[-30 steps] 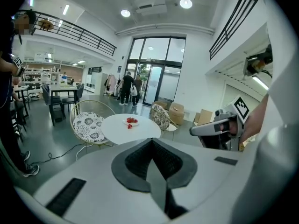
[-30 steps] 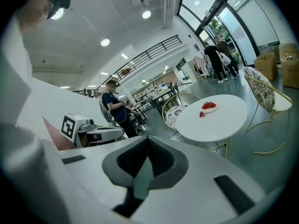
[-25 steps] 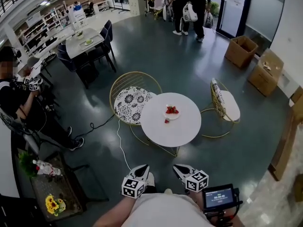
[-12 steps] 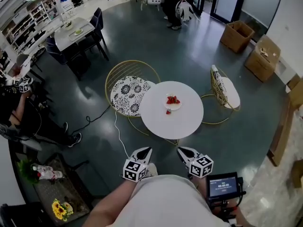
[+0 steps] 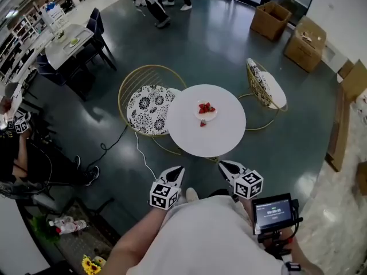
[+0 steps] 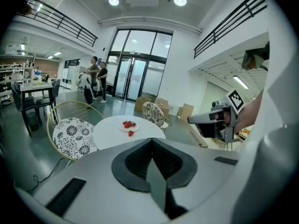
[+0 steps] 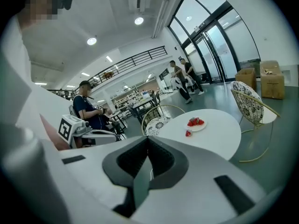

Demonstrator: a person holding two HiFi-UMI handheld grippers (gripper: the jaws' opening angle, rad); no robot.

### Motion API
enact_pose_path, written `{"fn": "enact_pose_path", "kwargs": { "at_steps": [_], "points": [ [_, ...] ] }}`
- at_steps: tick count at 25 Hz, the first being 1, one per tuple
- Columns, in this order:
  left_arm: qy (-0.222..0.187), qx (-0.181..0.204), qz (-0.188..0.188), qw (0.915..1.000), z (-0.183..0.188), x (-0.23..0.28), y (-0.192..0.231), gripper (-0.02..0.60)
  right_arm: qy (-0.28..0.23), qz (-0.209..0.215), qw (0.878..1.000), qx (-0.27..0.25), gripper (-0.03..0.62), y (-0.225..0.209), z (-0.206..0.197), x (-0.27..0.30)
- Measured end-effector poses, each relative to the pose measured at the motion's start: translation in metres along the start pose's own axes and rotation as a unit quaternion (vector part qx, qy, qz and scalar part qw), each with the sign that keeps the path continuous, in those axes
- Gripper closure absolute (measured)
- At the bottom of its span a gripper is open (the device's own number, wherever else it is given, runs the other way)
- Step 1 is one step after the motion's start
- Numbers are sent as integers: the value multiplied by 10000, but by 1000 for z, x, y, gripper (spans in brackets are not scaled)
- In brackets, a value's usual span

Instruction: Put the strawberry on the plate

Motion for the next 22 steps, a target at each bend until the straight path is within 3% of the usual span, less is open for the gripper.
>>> {"fn": "enact_pose_path", "kwargs": {
  "at_steps": [12,22],
  "points": [
    [94,130,-131,9998,10,12,16,576,-104,-158,9997,143,588,-9,5,11],
    [284,171,-148,9993,29,55,34,575,-72,-65,9996,268,588,-45,22,38]
  ]
}}
Point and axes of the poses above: the fingertips, and each gripper's own axes: x forward along the fingers, y to its left, z out of its top, the point moved 6 cm from there along -x, backward along the fingers, and after that the axes turned 3 degrees about y, right-handed, at the moved point
